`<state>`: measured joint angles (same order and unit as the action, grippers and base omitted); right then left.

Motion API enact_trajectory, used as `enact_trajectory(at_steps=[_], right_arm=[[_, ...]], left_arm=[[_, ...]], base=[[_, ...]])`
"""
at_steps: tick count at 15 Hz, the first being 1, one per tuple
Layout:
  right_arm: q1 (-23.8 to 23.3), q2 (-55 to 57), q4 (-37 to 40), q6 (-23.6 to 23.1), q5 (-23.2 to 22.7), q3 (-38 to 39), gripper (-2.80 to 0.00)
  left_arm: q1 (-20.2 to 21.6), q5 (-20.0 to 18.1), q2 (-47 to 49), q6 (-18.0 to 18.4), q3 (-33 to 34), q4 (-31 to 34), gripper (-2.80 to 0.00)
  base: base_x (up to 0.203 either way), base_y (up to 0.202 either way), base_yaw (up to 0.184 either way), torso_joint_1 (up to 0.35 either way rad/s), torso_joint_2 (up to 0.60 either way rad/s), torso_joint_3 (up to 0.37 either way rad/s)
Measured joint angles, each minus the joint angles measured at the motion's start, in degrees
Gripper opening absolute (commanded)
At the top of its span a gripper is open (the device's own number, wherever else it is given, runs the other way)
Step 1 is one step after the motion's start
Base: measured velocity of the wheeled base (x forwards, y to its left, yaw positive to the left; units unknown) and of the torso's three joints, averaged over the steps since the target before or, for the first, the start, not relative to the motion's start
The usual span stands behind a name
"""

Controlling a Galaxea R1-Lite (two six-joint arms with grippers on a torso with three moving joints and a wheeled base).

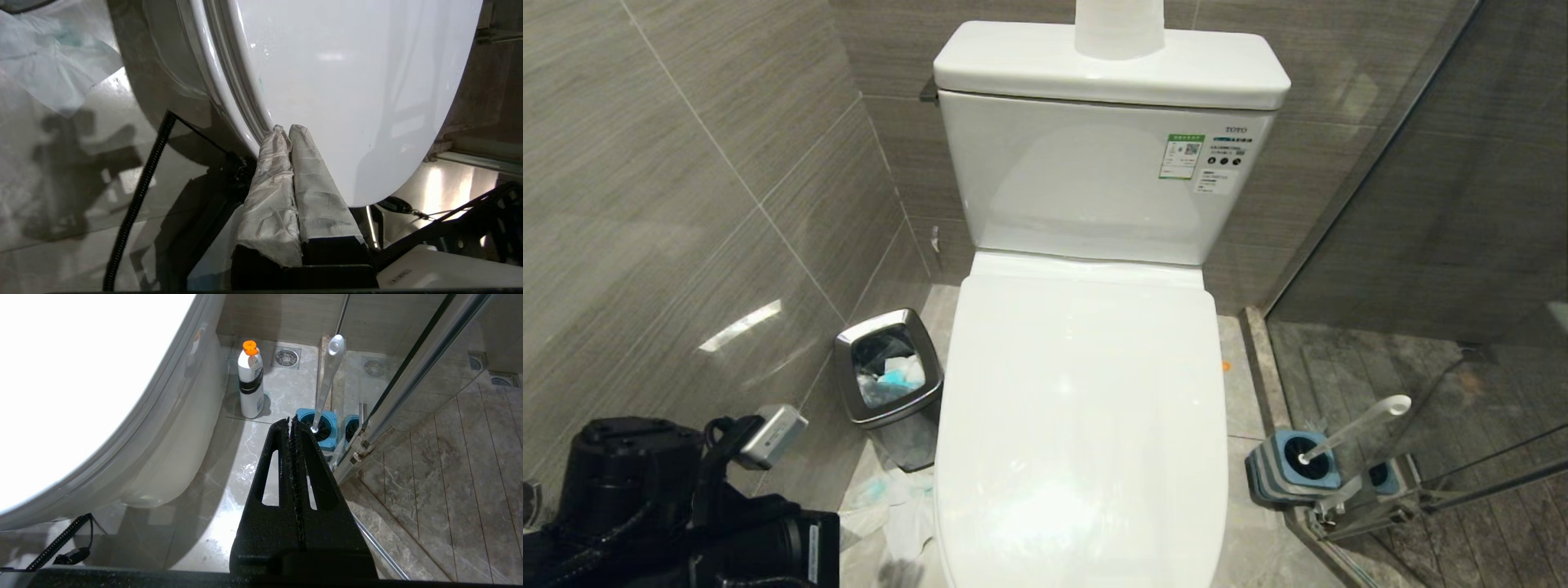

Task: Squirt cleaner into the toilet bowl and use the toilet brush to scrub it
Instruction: Use the left hand to lift the toilet lid slightly

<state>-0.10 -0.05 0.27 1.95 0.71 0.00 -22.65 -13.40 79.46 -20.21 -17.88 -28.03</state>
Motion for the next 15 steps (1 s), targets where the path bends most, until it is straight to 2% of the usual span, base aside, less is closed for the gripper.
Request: enact_trajectory(at_steps=[4,7,10,12,15], right_arm=[[0.0,0.0,0.0,0.0,0.0,0.0,-2.80],[0.0,0.0,0.0,0.1,0.0,0.0,-2.80],[0.0,0.0,0.0,0.0,0.0,0.0,-2.80],[0.0,0.0,0.0,0.1,0.0,0.0,-2.80],[0.0,0.0,0.0,0.0,0.0,0.0,-2.80]], left_arm=[[0.3,-0.1,1.3,-6.2,0.2,-2.4,-2.80],[1.5,-0.4,1.5,-7.3,0.6,-2.8,-2.80],[2.1,-2.3,1.9,-8.0,1.9,-4.0,-2.80],[3.4,-4.8,2.6,-8.6,2.2,-4.5,-2.80],[4.9,-11.5,3.3,-11.1,1.8,-5.9,-2.80]], base=[[0.000,0.000,0.000,0.000,0.00,0.000],[0.000,0.000,0.000,0.000,0.00,0.000],[0.000,0.000,0.000,0.000,0.00,0.000],[0.000,0.000,0.000,0.000,0.00,0.000],[0.000,0.000,0.000,0.000,0.00,0.000]])
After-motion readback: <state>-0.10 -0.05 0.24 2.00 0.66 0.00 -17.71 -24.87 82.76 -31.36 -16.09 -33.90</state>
